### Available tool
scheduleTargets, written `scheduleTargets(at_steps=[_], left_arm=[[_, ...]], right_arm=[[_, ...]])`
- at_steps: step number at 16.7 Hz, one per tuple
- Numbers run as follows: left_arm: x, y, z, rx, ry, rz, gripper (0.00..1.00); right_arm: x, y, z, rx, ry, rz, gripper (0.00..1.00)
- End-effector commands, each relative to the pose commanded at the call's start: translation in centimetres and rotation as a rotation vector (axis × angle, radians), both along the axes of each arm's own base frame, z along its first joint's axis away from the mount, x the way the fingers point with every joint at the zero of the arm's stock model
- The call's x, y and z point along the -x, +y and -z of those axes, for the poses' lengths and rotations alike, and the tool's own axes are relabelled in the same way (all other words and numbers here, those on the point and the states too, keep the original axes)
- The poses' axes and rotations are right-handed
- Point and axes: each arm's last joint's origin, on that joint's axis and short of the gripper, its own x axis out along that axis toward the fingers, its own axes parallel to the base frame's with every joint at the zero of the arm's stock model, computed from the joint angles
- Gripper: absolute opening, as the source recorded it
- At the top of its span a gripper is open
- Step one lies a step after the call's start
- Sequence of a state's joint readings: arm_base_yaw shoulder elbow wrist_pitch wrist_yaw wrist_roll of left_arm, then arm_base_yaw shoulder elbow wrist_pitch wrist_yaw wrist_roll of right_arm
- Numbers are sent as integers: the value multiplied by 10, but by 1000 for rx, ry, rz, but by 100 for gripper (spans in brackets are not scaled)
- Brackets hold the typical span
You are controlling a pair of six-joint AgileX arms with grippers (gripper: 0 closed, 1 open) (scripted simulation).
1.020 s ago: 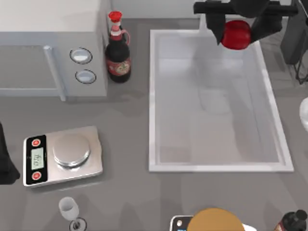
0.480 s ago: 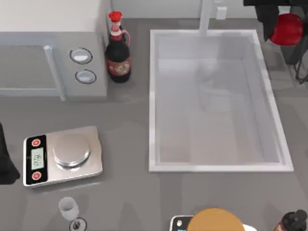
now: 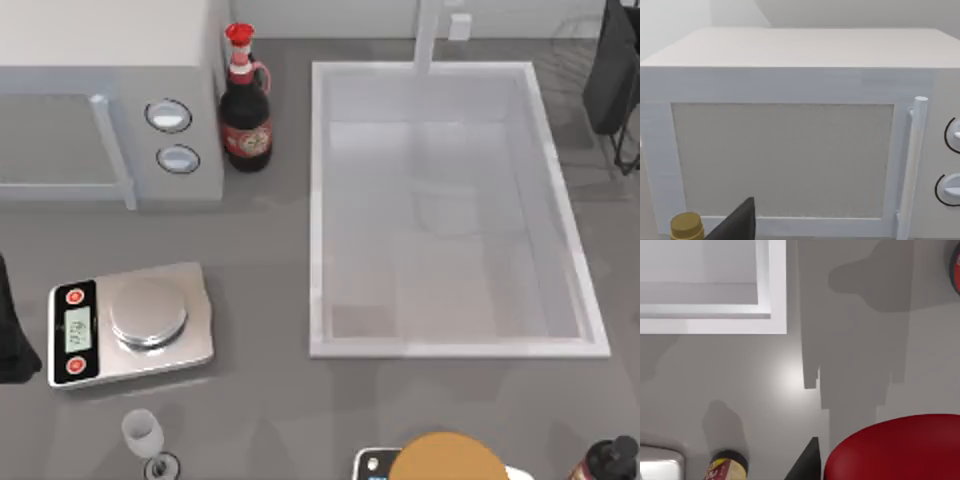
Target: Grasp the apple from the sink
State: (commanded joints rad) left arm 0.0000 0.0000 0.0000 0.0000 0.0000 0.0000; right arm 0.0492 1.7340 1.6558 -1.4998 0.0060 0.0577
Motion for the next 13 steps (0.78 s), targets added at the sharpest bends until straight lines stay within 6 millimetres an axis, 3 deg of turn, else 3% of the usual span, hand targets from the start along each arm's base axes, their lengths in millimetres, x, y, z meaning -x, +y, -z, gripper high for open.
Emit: scheduleTargets(at_steps=[6, 9, 13], left_arm=[[0, 0, 0, 0, 0, 0, 100], [0, 0, 0, 0, 0, 0, 100], [0, 0, 0, 0, 0, 0, 100]], right_arm=[[76, -31, 28, -6, 9, 4, 0], [91, -35, 32, -6, -7, 4, 0], [91, -35, 32, -6, -7, 4, 0]])
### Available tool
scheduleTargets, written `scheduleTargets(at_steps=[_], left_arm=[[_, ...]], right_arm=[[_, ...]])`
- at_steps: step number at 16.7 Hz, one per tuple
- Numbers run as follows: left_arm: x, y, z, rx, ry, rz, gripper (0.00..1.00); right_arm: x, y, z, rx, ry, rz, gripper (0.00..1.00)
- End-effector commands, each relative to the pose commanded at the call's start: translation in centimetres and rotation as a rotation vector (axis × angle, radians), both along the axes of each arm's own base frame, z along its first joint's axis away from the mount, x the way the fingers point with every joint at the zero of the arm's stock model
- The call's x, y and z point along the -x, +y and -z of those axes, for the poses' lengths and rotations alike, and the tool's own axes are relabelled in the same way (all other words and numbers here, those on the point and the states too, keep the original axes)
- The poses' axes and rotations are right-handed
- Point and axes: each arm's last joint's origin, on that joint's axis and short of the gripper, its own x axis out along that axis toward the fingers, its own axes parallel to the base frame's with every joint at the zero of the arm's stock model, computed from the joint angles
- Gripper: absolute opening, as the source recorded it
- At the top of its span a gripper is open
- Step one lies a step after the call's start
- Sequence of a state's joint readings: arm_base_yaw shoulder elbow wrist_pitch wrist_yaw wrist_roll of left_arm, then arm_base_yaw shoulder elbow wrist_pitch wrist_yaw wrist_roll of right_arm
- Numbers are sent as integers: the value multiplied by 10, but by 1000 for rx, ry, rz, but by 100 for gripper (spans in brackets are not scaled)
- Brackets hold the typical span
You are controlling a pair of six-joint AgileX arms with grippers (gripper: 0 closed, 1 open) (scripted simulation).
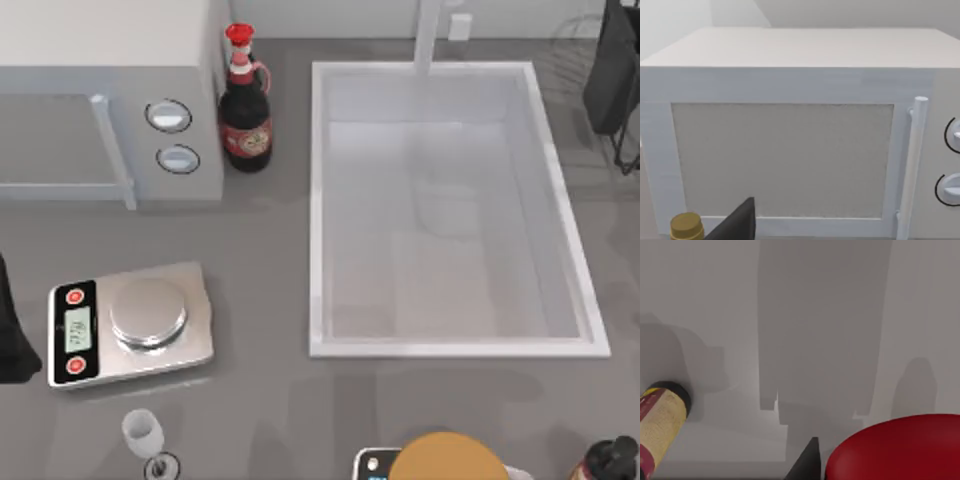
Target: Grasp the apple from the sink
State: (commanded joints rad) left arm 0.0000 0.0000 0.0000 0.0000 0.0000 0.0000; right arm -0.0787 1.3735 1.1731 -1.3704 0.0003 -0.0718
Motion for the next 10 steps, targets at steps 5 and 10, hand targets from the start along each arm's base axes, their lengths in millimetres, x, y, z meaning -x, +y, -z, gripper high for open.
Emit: scheduleTargets(at_steps=[5, 10], left_arm=[[0, 0, 0, 0, 0, 0, 100], [0, 0, 0, 0, 0, 0, 100]], right_arm=[[-3, 1, 20, -1, 11, -1, 0], [-6, 0, 79, 1, -17, -1, 0]])
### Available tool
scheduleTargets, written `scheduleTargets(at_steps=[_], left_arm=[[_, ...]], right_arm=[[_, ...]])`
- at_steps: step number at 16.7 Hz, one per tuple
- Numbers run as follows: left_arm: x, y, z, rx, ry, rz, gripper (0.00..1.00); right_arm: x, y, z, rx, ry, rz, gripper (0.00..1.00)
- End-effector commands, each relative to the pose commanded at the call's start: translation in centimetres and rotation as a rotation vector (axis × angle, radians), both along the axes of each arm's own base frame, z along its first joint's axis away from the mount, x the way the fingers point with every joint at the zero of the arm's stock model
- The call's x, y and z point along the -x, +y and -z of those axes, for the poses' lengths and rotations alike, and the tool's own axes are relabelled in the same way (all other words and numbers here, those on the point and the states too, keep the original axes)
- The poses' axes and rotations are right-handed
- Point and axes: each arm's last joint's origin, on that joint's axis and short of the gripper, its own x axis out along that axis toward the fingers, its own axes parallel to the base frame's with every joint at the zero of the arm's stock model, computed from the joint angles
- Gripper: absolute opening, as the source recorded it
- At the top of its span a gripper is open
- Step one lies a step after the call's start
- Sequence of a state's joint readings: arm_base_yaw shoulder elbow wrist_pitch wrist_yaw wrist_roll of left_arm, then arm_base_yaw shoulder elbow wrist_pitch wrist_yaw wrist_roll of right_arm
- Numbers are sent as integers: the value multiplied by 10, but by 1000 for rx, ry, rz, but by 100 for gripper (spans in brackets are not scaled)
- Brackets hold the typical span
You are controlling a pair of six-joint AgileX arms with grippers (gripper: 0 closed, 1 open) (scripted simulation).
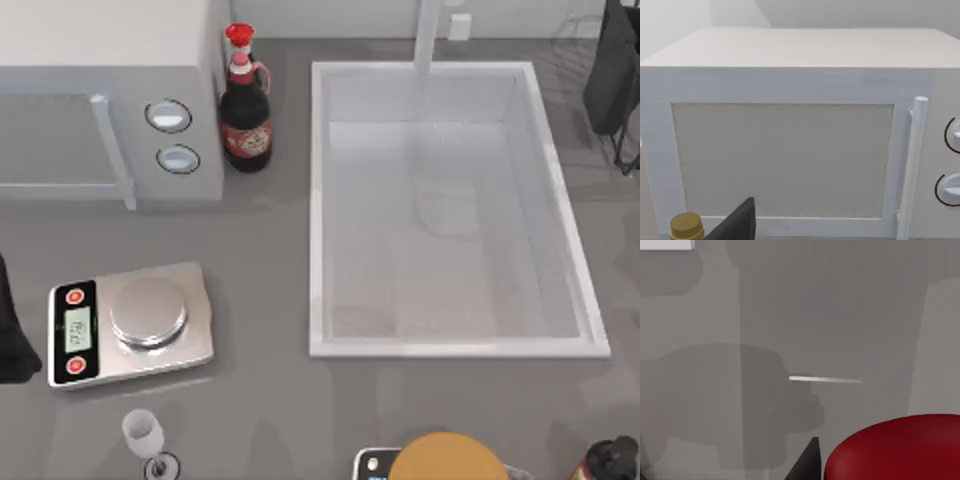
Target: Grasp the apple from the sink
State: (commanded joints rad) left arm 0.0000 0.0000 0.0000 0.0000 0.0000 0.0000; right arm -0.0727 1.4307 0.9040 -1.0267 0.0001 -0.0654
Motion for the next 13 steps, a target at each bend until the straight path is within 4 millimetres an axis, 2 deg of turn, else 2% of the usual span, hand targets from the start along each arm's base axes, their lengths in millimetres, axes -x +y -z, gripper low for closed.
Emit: scheduleTargets(at_steps=[3, 8, 13], left_arm=[[0, 0, 0, 0, 0, 0, 100], [0, 0, 0, 0, 0, 0, 100], [0, 0, 0, 0, 0, 0, 100]], right_arm=[[5, 0, 27, -1, 13, 1, 0], [6, 0, 31, -1, 17, 1, 0], [6, 0, 31, -1, 17, 1, 38]])
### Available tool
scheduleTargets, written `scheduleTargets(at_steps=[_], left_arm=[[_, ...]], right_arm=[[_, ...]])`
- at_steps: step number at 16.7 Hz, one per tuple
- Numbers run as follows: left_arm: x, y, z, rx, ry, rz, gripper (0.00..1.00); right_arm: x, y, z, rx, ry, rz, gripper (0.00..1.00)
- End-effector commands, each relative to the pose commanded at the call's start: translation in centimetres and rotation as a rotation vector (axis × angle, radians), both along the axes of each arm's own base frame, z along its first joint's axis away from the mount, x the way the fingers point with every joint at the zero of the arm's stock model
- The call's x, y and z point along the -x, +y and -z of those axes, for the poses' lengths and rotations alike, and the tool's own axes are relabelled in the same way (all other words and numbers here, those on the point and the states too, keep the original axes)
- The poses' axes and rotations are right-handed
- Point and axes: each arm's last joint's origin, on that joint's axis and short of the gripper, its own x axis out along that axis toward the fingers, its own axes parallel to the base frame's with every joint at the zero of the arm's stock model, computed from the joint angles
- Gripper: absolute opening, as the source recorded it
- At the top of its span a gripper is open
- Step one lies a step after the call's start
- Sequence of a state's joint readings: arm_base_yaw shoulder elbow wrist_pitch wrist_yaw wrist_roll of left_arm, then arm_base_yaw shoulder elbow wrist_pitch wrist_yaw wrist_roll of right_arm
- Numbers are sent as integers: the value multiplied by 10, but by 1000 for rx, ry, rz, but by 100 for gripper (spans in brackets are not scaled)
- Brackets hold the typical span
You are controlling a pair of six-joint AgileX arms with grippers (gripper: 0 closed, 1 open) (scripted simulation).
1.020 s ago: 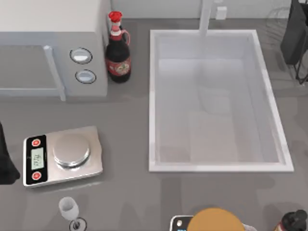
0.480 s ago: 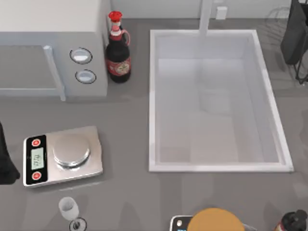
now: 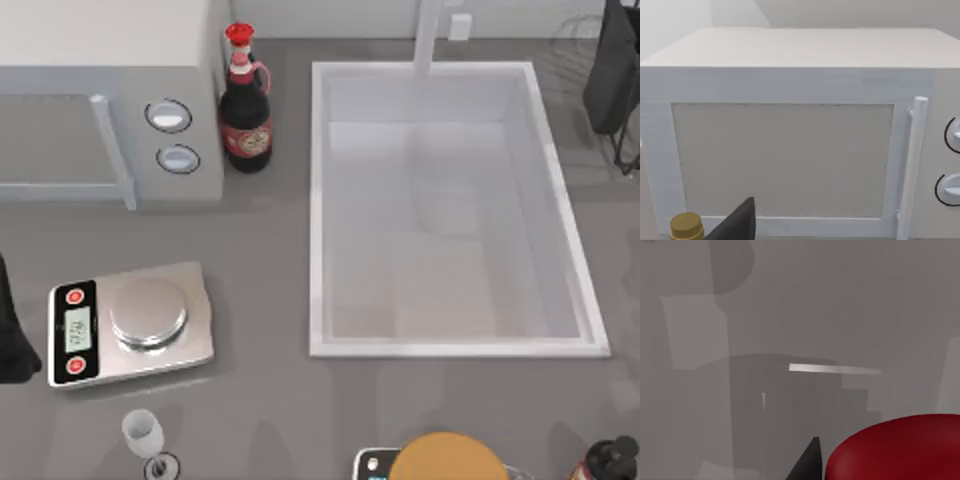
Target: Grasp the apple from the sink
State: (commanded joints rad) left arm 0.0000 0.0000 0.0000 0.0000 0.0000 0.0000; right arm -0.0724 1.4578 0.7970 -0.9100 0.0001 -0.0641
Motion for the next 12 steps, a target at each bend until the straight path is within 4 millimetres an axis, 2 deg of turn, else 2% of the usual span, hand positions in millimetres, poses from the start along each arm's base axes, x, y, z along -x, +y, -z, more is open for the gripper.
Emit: scheduleTargets(at_steps=[8, 12], left_arm=[[0, 0, 0, 0, 0, 0, 100], [0, 0, 0, 0, 0, 0, 100]], right_arm=[[0, 0, 0, 0, 0, 0, 98], [0, 0, 0, 0, 0, 0, 100]])
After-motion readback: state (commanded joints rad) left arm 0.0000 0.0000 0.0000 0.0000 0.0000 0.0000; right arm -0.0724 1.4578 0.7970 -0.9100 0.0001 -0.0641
